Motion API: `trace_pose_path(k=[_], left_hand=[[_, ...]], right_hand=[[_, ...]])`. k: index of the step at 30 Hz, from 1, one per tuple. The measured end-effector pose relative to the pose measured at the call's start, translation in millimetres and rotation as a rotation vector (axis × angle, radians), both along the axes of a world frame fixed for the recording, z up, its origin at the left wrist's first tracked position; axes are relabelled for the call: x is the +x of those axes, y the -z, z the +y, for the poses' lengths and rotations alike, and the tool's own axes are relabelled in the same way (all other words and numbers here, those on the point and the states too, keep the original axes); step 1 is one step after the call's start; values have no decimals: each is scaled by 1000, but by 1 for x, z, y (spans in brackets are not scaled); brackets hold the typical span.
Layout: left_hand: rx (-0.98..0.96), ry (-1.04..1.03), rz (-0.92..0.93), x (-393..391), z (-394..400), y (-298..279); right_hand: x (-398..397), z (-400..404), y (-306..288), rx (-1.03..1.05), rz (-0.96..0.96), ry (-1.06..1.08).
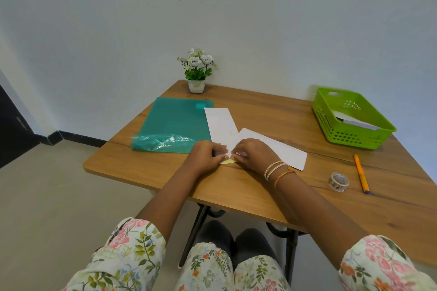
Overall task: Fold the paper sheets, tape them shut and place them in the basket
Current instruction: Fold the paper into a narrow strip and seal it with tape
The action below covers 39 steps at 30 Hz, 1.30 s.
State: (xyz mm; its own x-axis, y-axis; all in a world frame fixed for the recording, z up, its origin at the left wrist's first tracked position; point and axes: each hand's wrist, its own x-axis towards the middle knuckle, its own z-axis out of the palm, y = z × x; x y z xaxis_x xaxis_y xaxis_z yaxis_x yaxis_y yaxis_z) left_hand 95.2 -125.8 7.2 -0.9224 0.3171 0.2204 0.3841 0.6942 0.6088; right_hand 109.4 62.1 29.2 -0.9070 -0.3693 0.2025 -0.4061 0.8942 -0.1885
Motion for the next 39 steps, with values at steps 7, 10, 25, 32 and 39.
trace_pose_path(k=[7,10,25,32,39], left_hand=[[0,0,96,3,-1,4],[3,-5,120,4,-1,3],[-86,-37,336,15,6,1],[-99,-65,372,13,6,3],[-171,-62,415,12,6,3]], right_hand=[[2,-5,3,65,121,-86],[2,-7,3,59,148,-80],[-12,22,5,-256,66,464],[-35,64,-24,-63,-469,745],[-25,59,-29,-152,-474,696]])
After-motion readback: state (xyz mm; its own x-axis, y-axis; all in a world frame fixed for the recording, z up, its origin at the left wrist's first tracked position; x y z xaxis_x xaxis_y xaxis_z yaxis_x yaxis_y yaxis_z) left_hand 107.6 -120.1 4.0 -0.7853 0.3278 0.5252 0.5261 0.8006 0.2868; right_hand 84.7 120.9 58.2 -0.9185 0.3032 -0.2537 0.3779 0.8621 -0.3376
